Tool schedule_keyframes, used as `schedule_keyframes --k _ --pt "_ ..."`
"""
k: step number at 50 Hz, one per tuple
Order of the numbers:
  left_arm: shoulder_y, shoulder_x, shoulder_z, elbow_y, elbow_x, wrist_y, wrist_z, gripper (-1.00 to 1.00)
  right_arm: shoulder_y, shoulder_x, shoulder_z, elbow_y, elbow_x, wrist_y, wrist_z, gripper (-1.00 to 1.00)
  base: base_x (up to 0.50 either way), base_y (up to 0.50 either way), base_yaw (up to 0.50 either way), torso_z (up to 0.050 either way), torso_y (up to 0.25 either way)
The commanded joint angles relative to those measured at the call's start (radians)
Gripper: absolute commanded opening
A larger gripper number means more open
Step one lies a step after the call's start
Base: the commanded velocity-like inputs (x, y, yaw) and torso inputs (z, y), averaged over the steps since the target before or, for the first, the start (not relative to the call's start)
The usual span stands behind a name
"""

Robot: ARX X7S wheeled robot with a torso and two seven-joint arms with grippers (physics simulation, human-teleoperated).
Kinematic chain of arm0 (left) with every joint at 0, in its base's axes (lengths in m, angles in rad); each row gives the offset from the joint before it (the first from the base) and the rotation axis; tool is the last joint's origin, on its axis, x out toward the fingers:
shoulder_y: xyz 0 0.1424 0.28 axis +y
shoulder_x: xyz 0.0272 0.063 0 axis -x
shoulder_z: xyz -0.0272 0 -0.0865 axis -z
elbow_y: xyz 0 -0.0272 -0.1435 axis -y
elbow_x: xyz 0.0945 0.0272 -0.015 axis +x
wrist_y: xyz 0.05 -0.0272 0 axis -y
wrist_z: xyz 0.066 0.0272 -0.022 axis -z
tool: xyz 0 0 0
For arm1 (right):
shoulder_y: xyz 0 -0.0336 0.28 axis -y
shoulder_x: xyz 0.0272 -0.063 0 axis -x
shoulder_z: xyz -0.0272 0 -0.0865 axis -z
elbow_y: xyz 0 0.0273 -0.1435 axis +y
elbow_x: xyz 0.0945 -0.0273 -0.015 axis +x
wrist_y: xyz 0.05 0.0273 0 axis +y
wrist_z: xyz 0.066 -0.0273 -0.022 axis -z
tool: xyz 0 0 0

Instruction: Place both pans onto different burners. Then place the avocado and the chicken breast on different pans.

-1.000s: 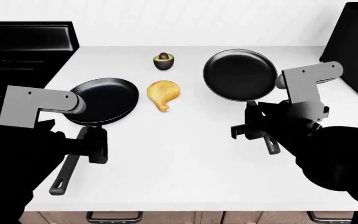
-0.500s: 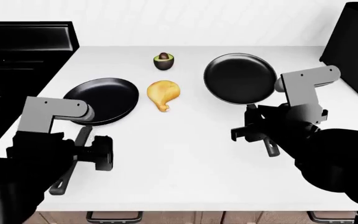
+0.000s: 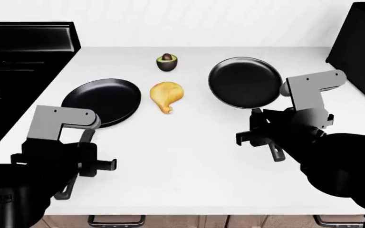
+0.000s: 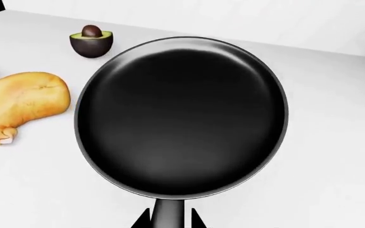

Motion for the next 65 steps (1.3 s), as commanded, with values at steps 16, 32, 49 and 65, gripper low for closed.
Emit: schedule_keyframes --k 16,32,49,65 --pt "-0.036 -0.039 -0.003 0.107 -0.033 0.034 -0.051 -1.00 0.010 0.008 0.016 -0.008 -0.019 -0.040 0.031 -1.00 0.00 0.00 0.00 0.001 0.004" --pt "-0.058 -0.072 -0.022 0.158 -0.042 0.060 -0.072 -1.00 -0.010 0.019 0.016 -0.034 -0.026 -0.084 0.019 -1.00 0.00 0.00 0.00 0.002 0.004" --pt "-0.067 -0.084 -0.006 0.161 -0.047 0.069 -0.071 -1.00 -0.003 0.030 -0.013 -0.052 -0.037 -0.086 0.031 -1.00 -0.32 0.41 0.00 0.001 0.004" --pt "-0.069 -0.091 0.004 0.161 -0.044 0.079 -0.063 -1.00 -0.003 0.045 -0.034 -0.067 -0.053 -0.102 0.031 -1.00 -0.12 0.50 0.00 0.001 0.003"
